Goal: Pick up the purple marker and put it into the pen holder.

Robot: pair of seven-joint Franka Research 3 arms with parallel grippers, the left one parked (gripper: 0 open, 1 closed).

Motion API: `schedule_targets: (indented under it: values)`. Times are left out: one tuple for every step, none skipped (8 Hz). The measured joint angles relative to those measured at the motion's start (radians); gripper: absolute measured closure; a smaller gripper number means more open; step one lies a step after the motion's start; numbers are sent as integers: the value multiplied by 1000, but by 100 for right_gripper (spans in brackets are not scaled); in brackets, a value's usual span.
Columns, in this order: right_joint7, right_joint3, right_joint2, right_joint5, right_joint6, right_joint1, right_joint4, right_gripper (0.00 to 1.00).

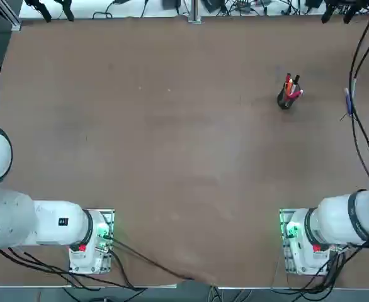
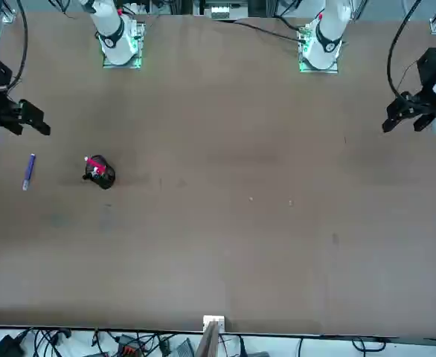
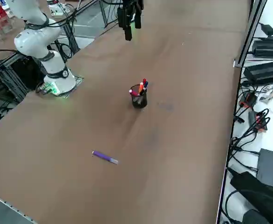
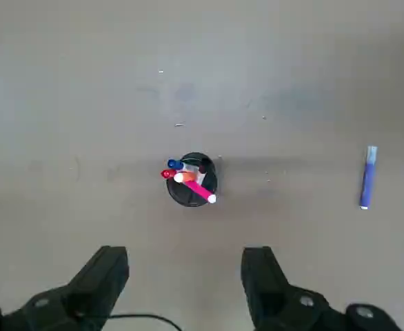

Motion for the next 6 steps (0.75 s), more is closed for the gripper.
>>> schedule_targets:
  values:
    - [0,0,0,0,0,-1,0,0]
    - [0,0,0,0,0,-2,0,0]
    - [0,0,0,0,0,-3,0,0]
    - [0,0,0,0,0,-3,0,0]
    - [0,0,0,0,-1,-4,0,0]
    - [-2,0,0,0,-3,-4,0,0]
